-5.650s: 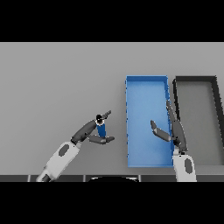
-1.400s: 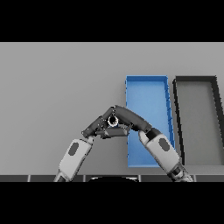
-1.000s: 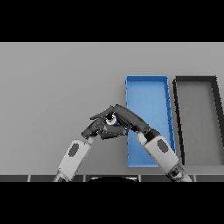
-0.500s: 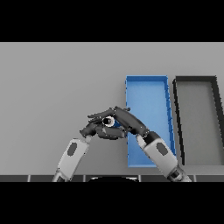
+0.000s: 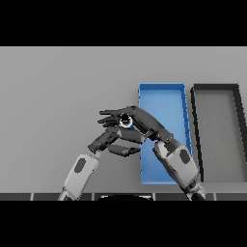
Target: Pick up the blue pipe and place it into the blue bin.
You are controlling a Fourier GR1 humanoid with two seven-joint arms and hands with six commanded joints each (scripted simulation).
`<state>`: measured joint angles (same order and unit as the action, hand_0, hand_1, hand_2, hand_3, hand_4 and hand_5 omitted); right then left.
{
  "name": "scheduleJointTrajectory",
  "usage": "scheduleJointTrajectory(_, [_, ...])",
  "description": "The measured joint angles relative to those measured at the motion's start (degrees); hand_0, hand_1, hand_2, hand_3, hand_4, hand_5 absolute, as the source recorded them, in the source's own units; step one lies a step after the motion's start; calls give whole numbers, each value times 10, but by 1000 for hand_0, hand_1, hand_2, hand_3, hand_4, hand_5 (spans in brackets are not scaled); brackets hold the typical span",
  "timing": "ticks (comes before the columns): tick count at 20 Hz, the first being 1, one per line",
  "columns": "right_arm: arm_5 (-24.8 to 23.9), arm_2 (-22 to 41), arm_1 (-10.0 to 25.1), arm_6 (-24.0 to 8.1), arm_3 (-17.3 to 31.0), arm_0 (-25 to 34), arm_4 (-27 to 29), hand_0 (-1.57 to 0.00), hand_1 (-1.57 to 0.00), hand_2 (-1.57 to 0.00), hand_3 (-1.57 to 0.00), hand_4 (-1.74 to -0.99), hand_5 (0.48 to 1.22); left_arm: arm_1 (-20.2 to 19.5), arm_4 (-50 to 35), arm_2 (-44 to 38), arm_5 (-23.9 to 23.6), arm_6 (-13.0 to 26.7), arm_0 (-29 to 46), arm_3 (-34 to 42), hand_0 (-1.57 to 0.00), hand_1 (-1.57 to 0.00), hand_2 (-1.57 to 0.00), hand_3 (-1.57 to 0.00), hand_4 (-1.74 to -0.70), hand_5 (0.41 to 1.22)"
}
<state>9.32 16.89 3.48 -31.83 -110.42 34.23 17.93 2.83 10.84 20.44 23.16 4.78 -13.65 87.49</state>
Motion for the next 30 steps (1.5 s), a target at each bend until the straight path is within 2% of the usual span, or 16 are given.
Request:
scheduleJointTrajectory(2, [-9,-30,4,-26,0,43,39,-1571,-1571,-1571,-1571,-1741,1221,-2,1,2,2,-7,4,0,-6,-5,-5,-5,-906,445])
scheduleJointTrajectory(5, [-21,-89,50,-23,35,140,112,-1571,-1571,-1571,-1571,-1741,1221,3,-6,1,6,8,-1,3,-3,-2,-2,-2,-905,435])
scheduleJointTrajectory(7, [-51,-130,76,-8,53,181,97,-1571,-1571,-1571,-1571,-1741,1221,-3,-8,-8,5,15,-6,1,-1,-1,-1,-1,-902,432])
scheduleJointTrajectory(10, [-73,-180,128,-27,92,222,71,-1571,-1571,-1571,-1571,-1741,1221,-6,-6,-6,5,20,-6,12,0,0,0,0,-890,425])
scheduleJointTrajectory(12, [-78,-208,154,-31,123,220,69,-1571,-1571,-1571,-1571,-1741,1221,-8,-7,-8,7,17,-7,7,0,0,0,0,-890,415])
scheduleJointTrajectory(17, [-52,-257,195,-31,159,143,40,-1571,-1571,-1571,-1571,-1741,1221,-14,6,-1,3,-3,3,12,1,1,1,1,-871,415])
scheduleJointTrajectory(19, [-64,-266,195,-31,146,94,41,-1571,-1571,-1571,-1571,-1741,1221,-13,7,-3,3,9,-6,5,1,1,1,1,-867,419])
scheduleJointTrajectory(21, [-60,-270,199,-31,127,35,43,-1571,-1571,-1571,-1571,-1741,1221,-16,8,0,4,-1,3,5,1,1,1,1,-866,420])
scheduleJointTrajectory(24, [-82,-249,211,-31,96,-52,49,-1571,-1571,-1571,-1571,-1741,1221,-10,-2,0,4,3,6,14,1,1,1,1,-877,422])
scheduleJointTrajectory(27, [-143,-212,225,-31,70,-128,59,-1571,-1571,-1571,-1571,-1741,1221,-7,-2,4,4,14,11,18,1,1,1,1,-880,427])
scheduleJointTrajectory(29, [-185,-183,260,-31,62,-170,72,-1571,-1571,-1571,-1571,-1741,1221,-12,-1,1,2,16,14,18,1,1,1,1,-882,427])
scheduleJointTrajectory(30, [-223,-156,282,-31,56,-186,85,-1571,-1571,-1571,-1571,-1741,1221,-14,-1,3,4,9,18,19,1,1,1,1,-884,425])
